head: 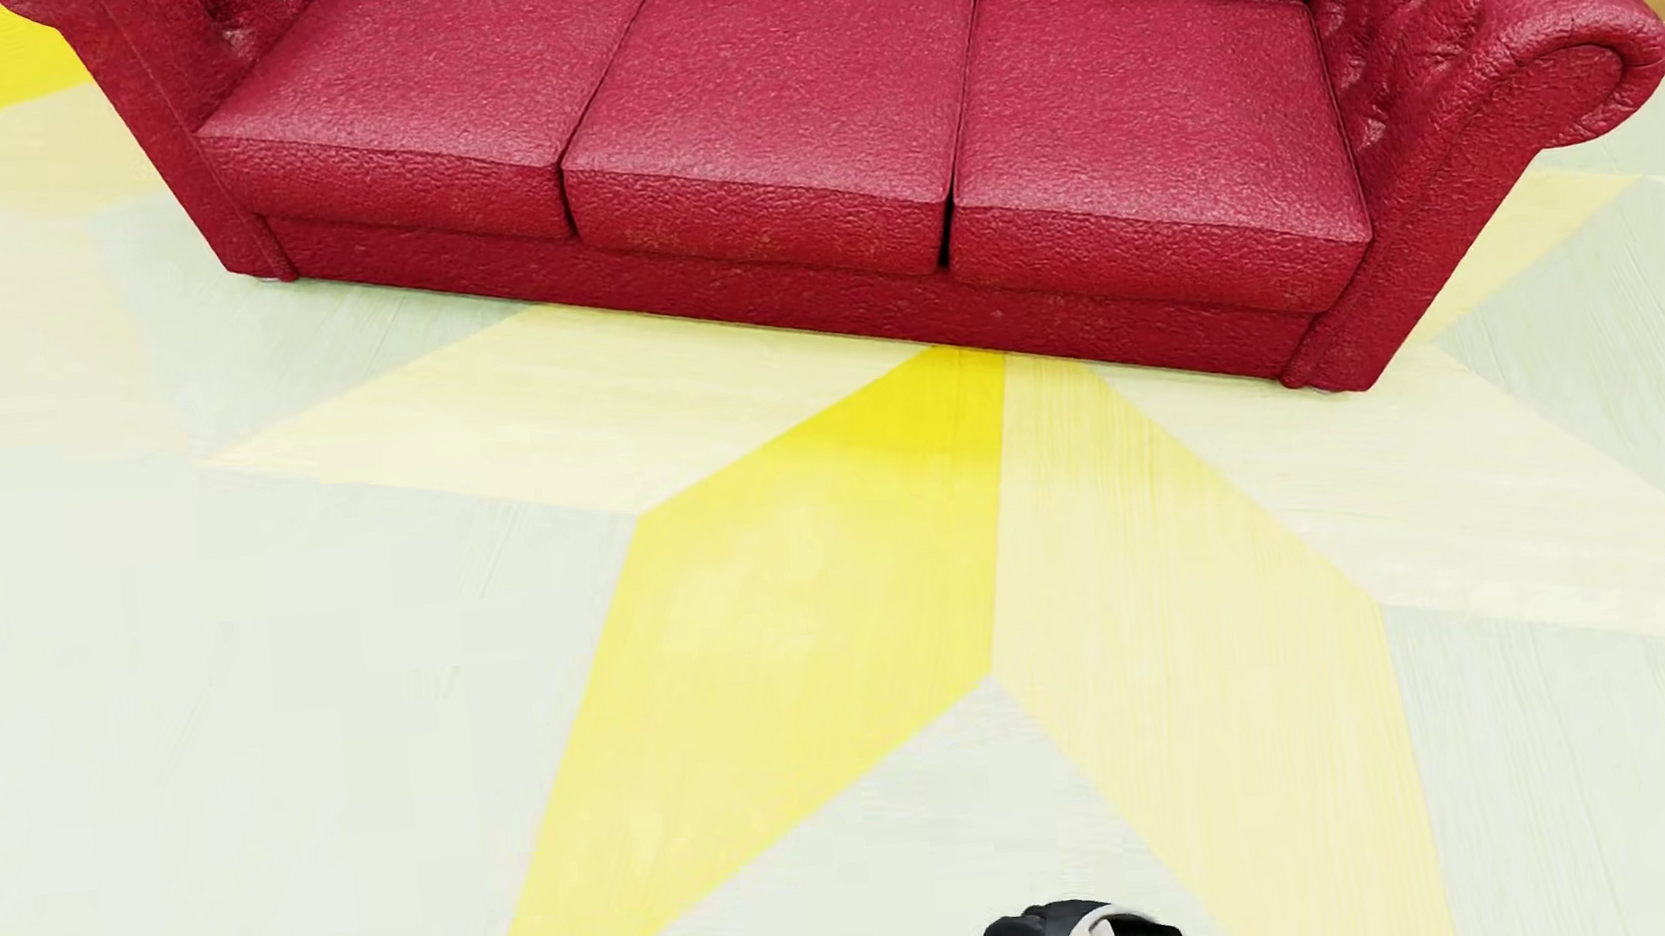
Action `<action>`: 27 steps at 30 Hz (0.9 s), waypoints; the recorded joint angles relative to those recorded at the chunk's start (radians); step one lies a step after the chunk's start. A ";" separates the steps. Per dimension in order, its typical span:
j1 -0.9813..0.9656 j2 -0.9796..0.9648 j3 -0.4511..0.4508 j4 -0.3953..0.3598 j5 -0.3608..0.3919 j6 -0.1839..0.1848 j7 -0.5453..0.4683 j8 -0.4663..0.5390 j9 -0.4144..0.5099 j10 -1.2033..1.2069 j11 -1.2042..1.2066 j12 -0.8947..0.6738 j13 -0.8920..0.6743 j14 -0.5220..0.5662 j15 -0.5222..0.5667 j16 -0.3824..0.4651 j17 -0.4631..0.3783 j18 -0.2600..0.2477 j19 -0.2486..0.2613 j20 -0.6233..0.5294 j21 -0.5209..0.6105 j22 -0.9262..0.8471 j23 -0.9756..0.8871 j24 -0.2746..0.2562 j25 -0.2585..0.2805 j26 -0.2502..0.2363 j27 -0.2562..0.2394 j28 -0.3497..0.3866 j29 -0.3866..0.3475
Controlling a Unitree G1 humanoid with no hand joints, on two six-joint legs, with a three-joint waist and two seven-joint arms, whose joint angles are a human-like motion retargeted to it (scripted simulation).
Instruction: Approach sofa
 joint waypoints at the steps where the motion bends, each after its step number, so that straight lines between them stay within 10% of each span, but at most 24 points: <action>1: 0.027 -0.055 -0.021 -0.015 -0.026 -0.012 -0.014 -0.035 0.003 -0.006 -0.012 -0.052 0.061 -0.017 -0.018 0.035 -0.016 -0.002 -0.043 -0.008 -0.049 0.015 -0.014 0.019 0.044 0.010 0.003 0.041 -0.043; 5: 0.095 -0.219 -0.104 -0.055 0.090 -0.028 -0.090 -0.085 -0.001 0.011 -0.361 -0.251 0.304 -0.105 -0.059 0.135 -0.133 -0.009 -0.109 -0.037 -0.187 0.028 -0.098 0.043 0.108 -0.016 -0.008 0.027 -0.155; 8: 0.157 -0.187 -0.131 -0.084 0.195 -0.031 -0.140 -0.093 -0.025 -0.015 -0.936 -0.354 0.424 -0.175 0.070 0.168 -0.131 -0.018 -0.021 -0.092 -0.295 -0.035 -0.087 0.048 0.133 -0.086 0.054 0.036 -0.176; 10: 0.196 -0.137 -0.133 -0.089 0.200 -0.028 -0.161 -0.154 -0.044 -0.004 -1.035 -0.380 0.481 -0.207 0.132 0.164 -0.100 -0.034 -0.209 -0.106 -0.342 -0.092 -0.051 0.021 0.143 -0.116 0.081 0.062 -0.151; 12: 0.177 -0.107 -0.133 -0.048 0.215 -0.007 -0.152 -0.169 -0.050 0.155 -0.972 -0.358 0.484 -0.175 0.072 0.143 -0.056 -0.049 -0.216 -0.090 -0.353 -0.141 0.004 -0.023 0.142 -0.135 0.096 0.094 -0.110; 14: 0.073 -0.067 -0.131 0.003 0.229 0.018 -0.178 -0.183 -0.048 0.459 -0.889 -0.292 0.456 0.032 -0.020 0.113 -0.017 -0.186 -0.199 -0.097 -0.330 -0.145 0.043 -0.040 0.108 -0.132 0.105 0.093 -0.053; 17: -0.117 0.025 -0.136 0.012 0.237 0.060 -0.301 -0.231 -0.041 0.874 -0.815 -0.251 0.410 0.194 -0.139 0.161 0.038 -0.337 -0.177 -0.213 -0.358 -0.063 -0.011 0.069 0.079 -0.097 0.060 -0.122 -0.077; 21: -0.269 0.149 -0.121 0.230 0.265 0.117 -0.256 -0.194 -0.039 0.801 -0.824 -0.151 0.224 0.070 -0.218 0.123 0.104 -0.263 -0.122 -0.088 -0.378 0.088 -0.003 0.051 0.043 0.045 0.044 -0.064 -0.210; 24: -0.229 0.202 -0.086 0.307 0.275 0.148 -0.217 -0.098 -0.053 0.282 -0.859 -0.045 0.074 0.072 -0.252 0.121 0.109 -0.213 -0.072 -0.008 -0.308 0.105 -0.049 0.019 -0.006 0.057 -0.047 -0.088 -0.182; 27: -0.152 0.204 -0.064 0.331 0.256 0.175 -0.114 -0.003 -0.061 0.257 -0.824 0.052 -0.008 -0.067 -0.289 0.072 0.103 -0.165 -0.019 0.056 -0.278 0.080 -0.111 -0.016 -0.028 0.054 -0.093 -0.033 -0.216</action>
